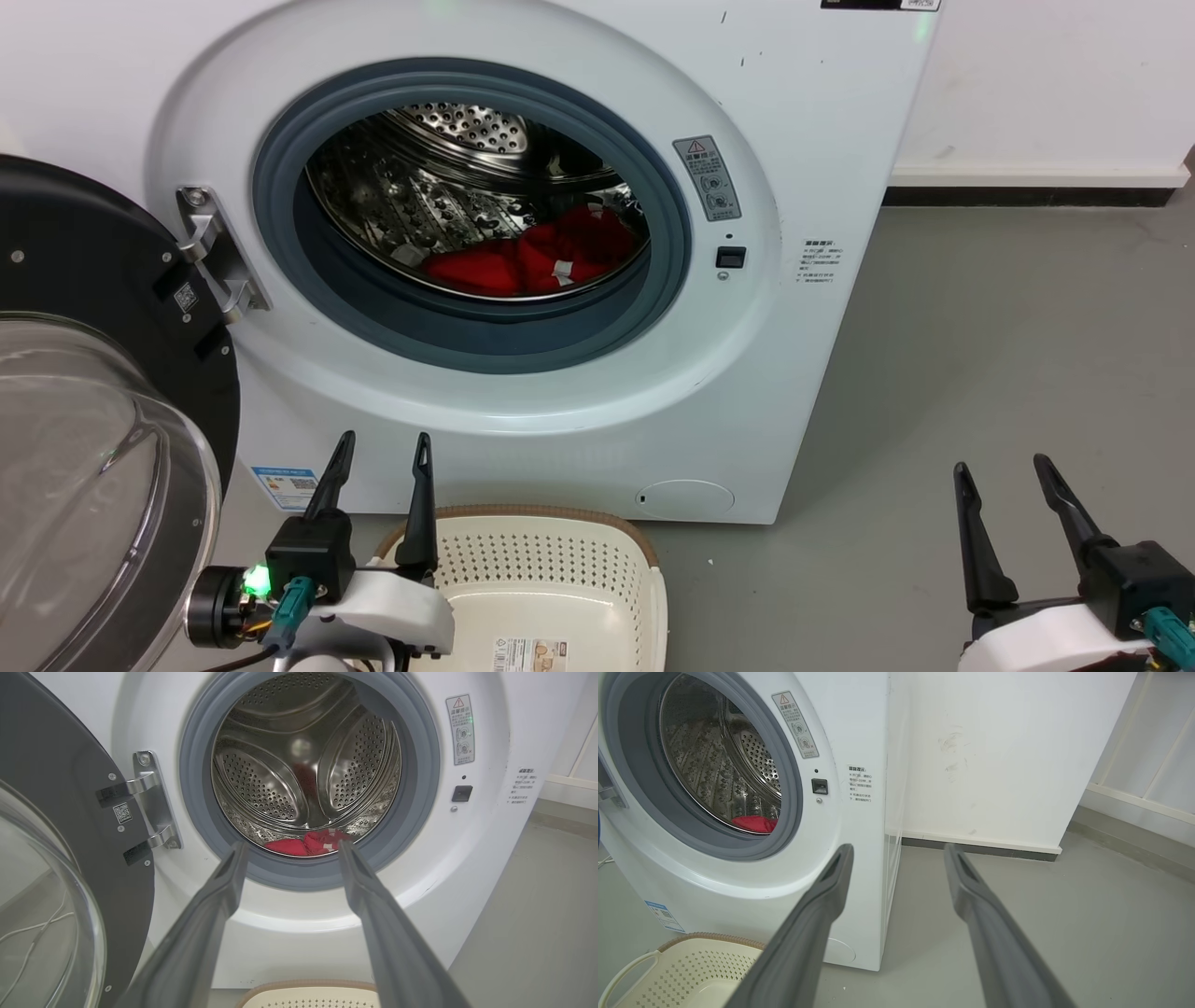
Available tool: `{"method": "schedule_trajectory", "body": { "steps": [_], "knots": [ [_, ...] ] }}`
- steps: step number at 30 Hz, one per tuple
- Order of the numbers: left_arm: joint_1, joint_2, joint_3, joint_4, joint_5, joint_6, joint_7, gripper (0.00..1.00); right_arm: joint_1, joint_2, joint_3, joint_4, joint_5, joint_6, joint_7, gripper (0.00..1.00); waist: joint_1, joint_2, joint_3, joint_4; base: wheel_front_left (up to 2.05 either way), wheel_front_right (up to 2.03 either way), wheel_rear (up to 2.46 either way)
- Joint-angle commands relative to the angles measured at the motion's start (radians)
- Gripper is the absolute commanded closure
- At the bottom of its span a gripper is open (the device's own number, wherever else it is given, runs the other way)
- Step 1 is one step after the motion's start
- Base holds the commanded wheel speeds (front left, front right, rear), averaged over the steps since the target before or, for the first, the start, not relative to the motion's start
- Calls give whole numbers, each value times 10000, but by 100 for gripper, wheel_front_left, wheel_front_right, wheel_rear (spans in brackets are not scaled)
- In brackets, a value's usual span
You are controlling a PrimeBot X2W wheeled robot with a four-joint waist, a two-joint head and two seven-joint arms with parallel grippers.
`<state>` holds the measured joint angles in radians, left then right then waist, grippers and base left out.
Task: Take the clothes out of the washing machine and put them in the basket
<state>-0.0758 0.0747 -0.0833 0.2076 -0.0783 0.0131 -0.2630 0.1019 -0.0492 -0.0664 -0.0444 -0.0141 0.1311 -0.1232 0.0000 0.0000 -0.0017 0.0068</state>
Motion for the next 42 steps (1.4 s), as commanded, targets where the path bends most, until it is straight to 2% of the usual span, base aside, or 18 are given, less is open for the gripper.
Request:
{"method": "schedule_trajectory", "body": {
  "steps": [1,19,27,34,42],
  "knots": [
    [-6,-32,38,40,-6,26,-27,0,19,-21,-21,16,45,-7,-41,0,0,0,-4,-7,0,0,0],
    [-194,-76,165,211,101,58,-27,0,-83,-21,5,7,67,-7,39,0,0,0,147,-82,0,0,0],
    [-1405,64,237,912,67,33,31,0,-535,-19,109,-422,65,-7,23,0,0,0,1011,-662,0,0,0],
    [-3479,587,483,1944,-49,-32,863,0,-1195,-10,350,-754,268,-7,-137,0,0,0,2390,-1721,0,0,0],
    [-5963,1885,482,3301,344,-247,2328,0,-1947,-7,598,-596,695,-7,-576,0,0,0,4120,-2937,0,0,0]
  ]
}}
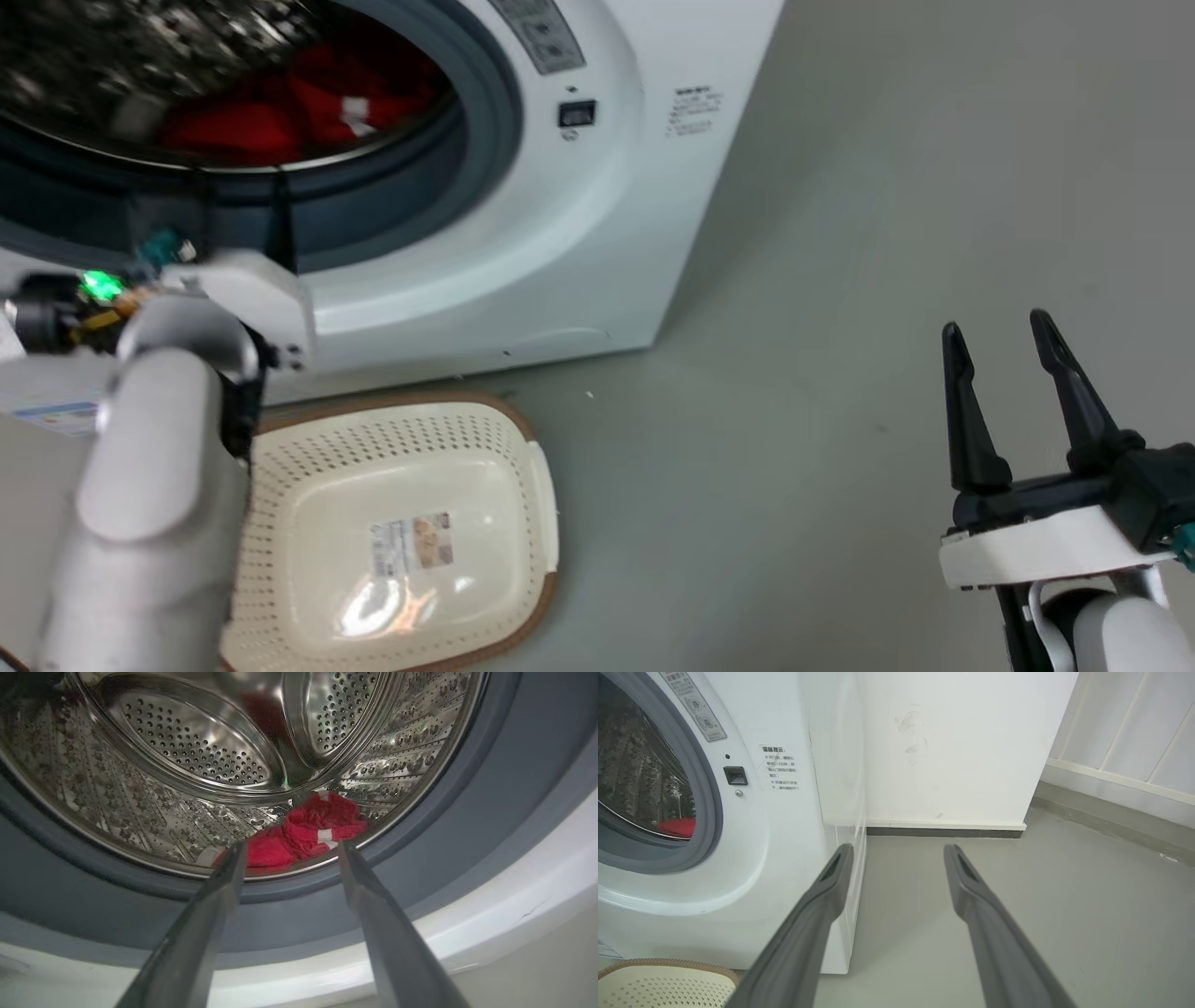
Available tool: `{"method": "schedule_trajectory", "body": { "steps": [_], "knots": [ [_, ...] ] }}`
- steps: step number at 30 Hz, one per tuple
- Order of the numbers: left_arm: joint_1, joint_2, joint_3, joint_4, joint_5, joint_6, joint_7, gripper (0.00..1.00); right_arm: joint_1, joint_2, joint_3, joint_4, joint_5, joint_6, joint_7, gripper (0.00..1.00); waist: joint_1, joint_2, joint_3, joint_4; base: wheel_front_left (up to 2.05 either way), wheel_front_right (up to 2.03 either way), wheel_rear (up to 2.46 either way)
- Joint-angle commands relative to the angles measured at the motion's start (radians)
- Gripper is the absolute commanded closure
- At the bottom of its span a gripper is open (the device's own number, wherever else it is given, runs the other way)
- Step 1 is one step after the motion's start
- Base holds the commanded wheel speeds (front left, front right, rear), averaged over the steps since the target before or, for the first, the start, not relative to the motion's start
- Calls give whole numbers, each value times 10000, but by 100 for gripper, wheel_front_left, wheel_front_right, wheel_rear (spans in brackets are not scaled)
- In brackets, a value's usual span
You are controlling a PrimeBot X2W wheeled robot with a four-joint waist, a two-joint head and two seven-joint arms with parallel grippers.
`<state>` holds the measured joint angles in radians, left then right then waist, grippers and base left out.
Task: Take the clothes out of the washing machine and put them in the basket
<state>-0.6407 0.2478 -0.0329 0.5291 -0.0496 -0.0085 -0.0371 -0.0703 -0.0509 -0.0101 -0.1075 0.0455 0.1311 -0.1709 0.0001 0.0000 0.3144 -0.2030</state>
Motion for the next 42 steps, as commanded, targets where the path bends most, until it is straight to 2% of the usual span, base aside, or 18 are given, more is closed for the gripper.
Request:
{"method": "schedule_trajectory", "body": {
  "steps": [1,12,13,25,36,42],
  "knots": [
    [-629,351,-75,252,176,-75,239,0,-352,12,85,68,136,-7,-174,0,-1,0,1162,-960,0,0,0],
    [-3674,2374,-659,1710,1247,-594,2008,0,-1374,12,820,850,794,-8,-783,0,-1,0,2882,-2232,0,0,0],
    [-3674,2374,-659,1710,1247,-594,2008,0,-1374,12,820,850,794,-8,-783,0,-1,0,2882,-2232,0,0,0],
    [-6354,4303,-1649,2218,1975,-1150,4119,0,-1897,11,1146,1231,1400,-8,-952,0,-1,0,4029,-3005,0,0,0],
    [-6476,5693,-2187,1298,1429,-1206,6598,0,-1845,9,1349,1146,1662,-7,-956,0,-1,0,4508,-3405,0,0,0],
    [-6031,6076,-1951,843,736,-1137,8060,0,-1906,8,1387,1116,1766,-8,-956,0,-1,0,4714,-3472,0,0,0]
  ]
}}
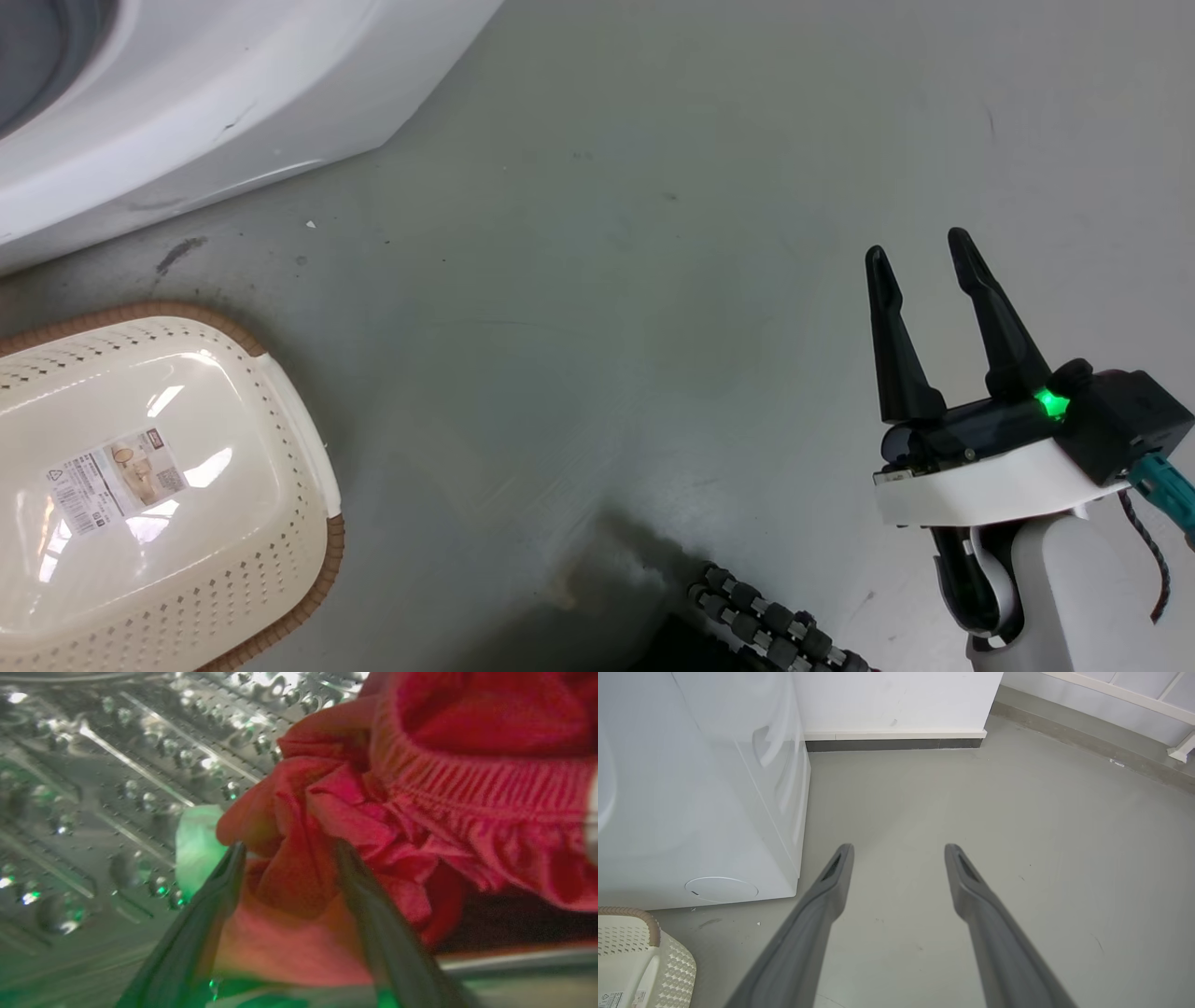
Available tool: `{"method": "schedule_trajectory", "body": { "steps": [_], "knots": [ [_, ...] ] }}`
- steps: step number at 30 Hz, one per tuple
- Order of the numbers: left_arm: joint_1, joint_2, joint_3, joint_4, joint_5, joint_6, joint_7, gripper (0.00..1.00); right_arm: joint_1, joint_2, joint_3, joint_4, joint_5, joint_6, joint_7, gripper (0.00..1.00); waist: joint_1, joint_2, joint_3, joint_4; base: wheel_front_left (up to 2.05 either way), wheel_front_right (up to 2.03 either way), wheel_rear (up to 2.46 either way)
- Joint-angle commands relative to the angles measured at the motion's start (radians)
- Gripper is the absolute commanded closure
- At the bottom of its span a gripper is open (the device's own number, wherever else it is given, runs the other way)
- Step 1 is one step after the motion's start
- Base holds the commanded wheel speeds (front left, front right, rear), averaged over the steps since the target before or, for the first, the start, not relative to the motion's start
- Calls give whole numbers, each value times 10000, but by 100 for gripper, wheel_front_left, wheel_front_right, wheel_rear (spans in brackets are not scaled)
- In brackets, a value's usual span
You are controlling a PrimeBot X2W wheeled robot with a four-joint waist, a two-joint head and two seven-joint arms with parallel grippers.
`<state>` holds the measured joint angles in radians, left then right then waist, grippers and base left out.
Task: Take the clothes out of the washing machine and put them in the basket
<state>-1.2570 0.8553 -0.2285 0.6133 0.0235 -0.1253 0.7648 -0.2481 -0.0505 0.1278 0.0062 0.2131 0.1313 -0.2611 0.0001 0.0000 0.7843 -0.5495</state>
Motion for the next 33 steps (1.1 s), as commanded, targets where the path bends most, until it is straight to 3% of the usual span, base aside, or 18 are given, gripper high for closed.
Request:
{"method": "schedule_trajectory", "body": {
  "steps": [1,2,4,9,18,28,33],
  "knots": [
    [239,45,57,-59,-63,67,285,0,-153,4,14,-27,109,-10,-47,0,-1,0,40,-13,0,0,0],
    [356,60,111,-183,-120,142,418,23,-172,5,16,-31,102,-10,-44,0,-1,0,58,-16,0,0,0],
    [526,107,170,-444,-190,256,700,100,-195,5,32,-29,136,-10,-43,0,-1,0,79,-23,0,0,0],
    [841,284,337,-1295,-163,735,474,100,-242,4,14,17,183,-10,-43,0,-1,0,56,-21,0,0,0],
    [1237,80,580,-1398,-274,1675,-2009,100,-214,4,-146,71,122,-10,-39,0,-1,0,-467,121,0,0,0],
    [2068,-1381,1168,227,-1501,2354,-5743,100,116,2,-541,107,-248,-10,-39,0,-1,0,-1765,518,0,0,0],
    [2897,-2302,1366,1150,-2121,2406,-7529,100,431,1,-748,164,-564,-9,-39,0,-1,0,-2804,897,0,0,0]
  ]
}}
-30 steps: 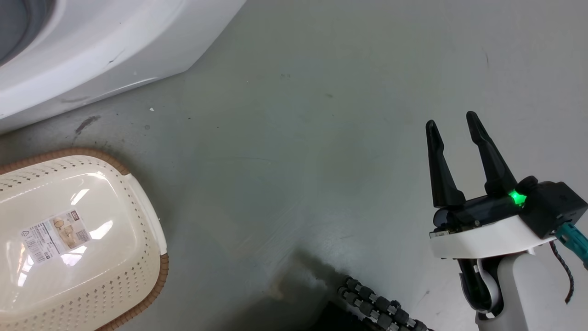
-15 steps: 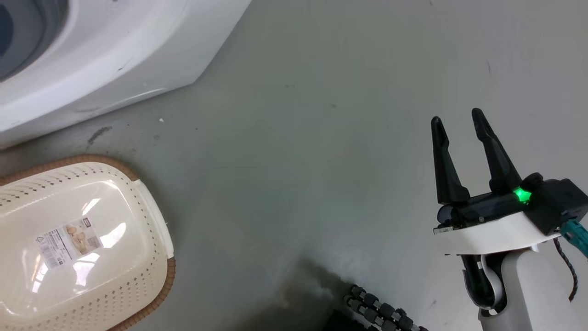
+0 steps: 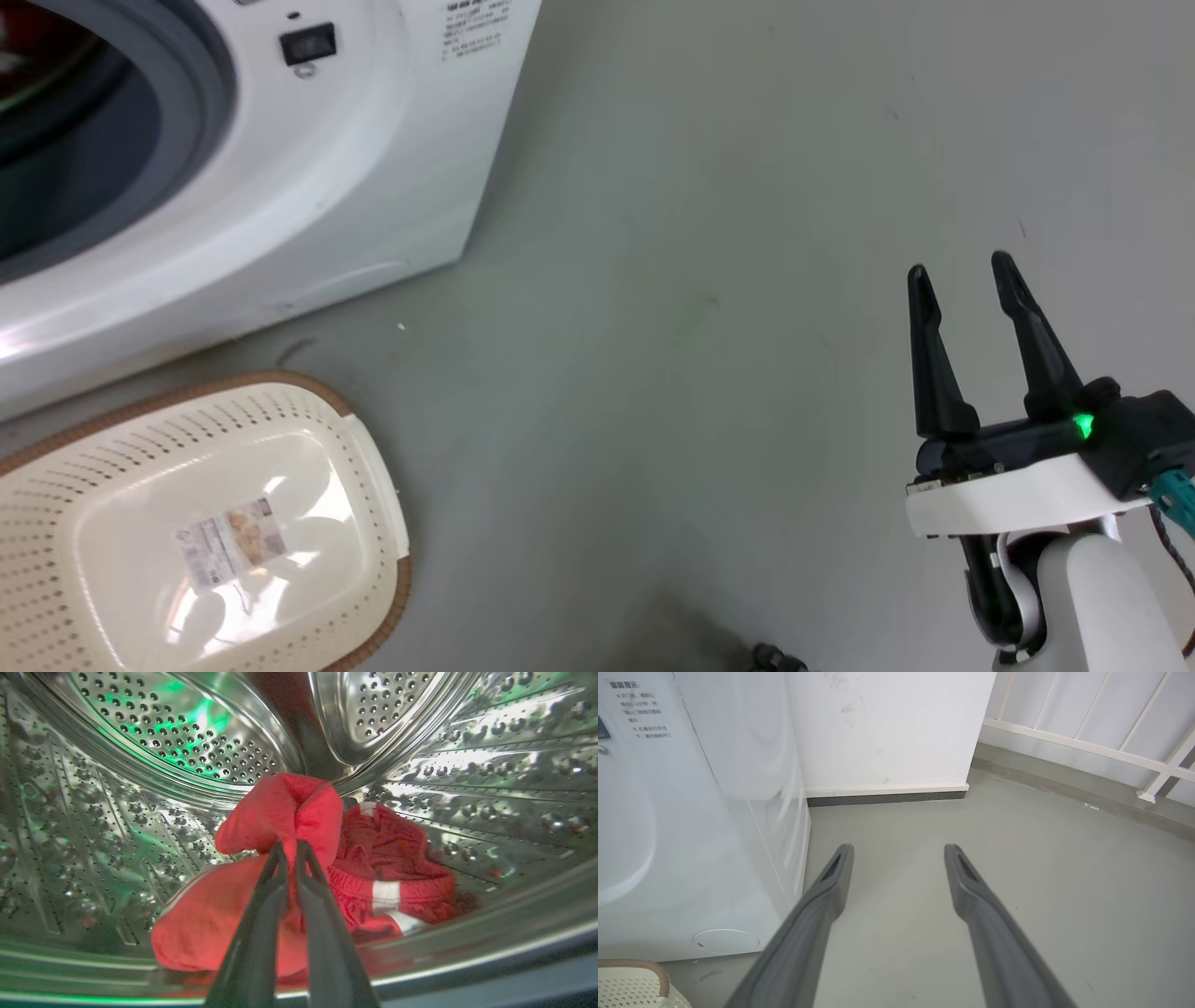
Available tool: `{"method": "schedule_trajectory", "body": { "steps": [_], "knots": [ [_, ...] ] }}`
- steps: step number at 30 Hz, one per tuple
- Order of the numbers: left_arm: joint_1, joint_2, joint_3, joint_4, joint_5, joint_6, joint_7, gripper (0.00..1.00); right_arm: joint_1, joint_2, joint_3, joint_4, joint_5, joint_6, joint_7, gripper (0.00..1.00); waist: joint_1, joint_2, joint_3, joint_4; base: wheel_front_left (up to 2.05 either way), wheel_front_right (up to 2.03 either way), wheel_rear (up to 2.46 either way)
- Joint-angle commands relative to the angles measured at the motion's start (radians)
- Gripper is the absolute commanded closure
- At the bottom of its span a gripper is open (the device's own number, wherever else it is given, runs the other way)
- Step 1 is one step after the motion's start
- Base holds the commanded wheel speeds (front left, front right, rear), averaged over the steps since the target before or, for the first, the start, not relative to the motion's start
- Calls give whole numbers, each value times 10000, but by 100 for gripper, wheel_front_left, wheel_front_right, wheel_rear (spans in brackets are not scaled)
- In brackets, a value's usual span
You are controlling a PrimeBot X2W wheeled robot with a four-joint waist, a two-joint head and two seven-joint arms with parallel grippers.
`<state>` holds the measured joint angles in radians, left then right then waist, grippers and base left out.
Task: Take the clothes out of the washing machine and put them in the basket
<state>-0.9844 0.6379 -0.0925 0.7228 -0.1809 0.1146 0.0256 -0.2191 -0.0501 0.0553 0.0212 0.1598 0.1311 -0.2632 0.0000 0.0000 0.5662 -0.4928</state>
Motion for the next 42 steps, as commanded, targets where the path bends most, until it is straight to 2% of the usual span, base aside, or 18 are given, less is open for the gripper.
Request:
{"method": "schedule_trajectory", "body": {
  "steps": [1,2,8,19,29,30,38,42],
  "knots": [
    [372,-293,15,194,-142,14,-493,100,210,-3,-35,39,-53,-8,-16,0,0,0,-859,418,0,0,0],
    [718,-663,49,420,-333,19,-1060,100,371,-6,-97,51,-203,-8,8,0,0,0,-1304,609,0,0,0],
    [1704,-1539,76,755,-781,-67,-2276,100,914,-5,-233,-165,-563,-7,361,0,0,0,-2610,1191,0,0,0],
    [3254,-2451,-173,-570,-1096,-24,-2613,100,1856,-3,-611,-830,-815,-7,1046,0,0,0,-4063,2157,0,0,0],
    [5056,-2834,-473,-3800,-1227,387,-1668,100,2356,-1,-904,-1348,-788,-7,1433,0,0,0,-4596,2987,0,0,0],
    [5056,-2834,-473,-3800,-1227,387,-1668,100,2356,-1,-904,-1348,-788,-7,1433,0,0,0,-4596,2987,0,0,0],
    [7111,-2999,-838,-7112,-1090,1043,-760,100,2633,-3,-1060,-1546,-869,-7,1574,0,0,0,-4865,3509,0,0,0],
    [8301,-3139,-1052,-8158,-1118,1341,-406,100,2710,-1,-1024,-1609,-902,-7,1654,0,0,0,-4976,3695,0,0,0]
  ]
}}
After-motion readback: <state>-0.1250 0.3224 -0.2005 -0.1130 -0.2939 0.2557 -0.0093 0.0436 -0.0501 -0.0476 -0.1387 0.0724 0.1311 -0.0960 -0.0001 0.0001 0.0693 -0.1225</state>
